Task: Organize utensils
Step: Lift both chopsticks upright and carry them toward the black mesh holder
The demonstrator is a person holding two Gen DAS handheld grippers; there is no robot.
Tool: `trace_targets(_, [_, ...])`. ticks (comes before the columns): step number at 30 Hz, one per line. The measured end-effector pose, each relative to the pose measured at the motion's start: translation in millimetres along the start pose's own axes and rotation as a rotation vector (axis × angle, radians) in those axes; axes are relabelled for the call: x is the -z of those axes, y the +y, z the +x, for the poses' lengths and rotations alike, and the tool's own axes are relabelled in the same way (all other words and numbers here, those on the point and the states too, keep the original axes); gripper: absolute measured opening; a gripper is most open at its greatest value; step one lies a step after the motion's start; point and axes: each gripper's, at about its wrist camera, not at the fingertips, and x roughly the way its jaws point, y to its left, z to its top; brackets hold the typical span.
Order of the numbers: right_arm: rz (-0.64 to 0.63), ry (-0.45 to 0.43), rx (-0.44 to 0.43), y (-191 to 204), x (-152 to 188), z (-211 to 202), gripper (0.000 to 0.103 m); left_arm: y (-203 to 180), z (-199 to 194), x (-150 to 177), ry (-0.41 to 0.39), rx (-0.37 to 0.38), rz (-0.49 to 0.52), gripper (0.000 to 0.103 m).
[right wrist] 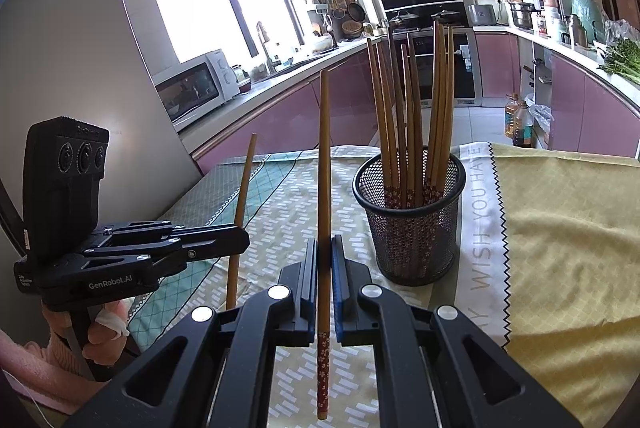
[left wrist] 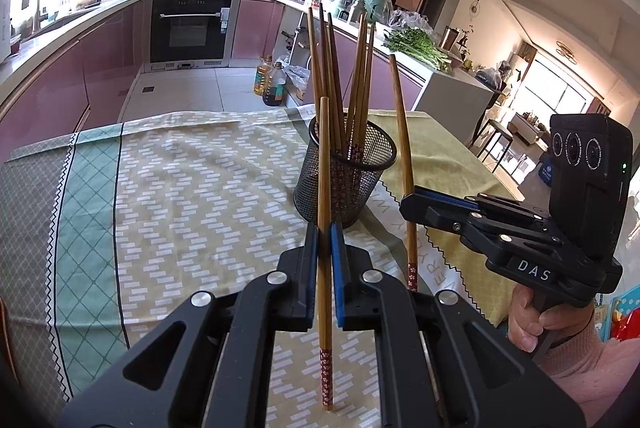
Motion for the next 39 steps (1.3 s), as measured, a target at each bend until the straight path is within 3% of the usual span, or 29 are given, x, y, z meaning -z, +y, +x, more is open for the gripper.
trace_targets(39, [-0.004,-0.045,0.000,0.4,-11.3,-6.9,0.006,-5.9,-9.0,-11.9,-0.045,0.007,0.018,0.007])
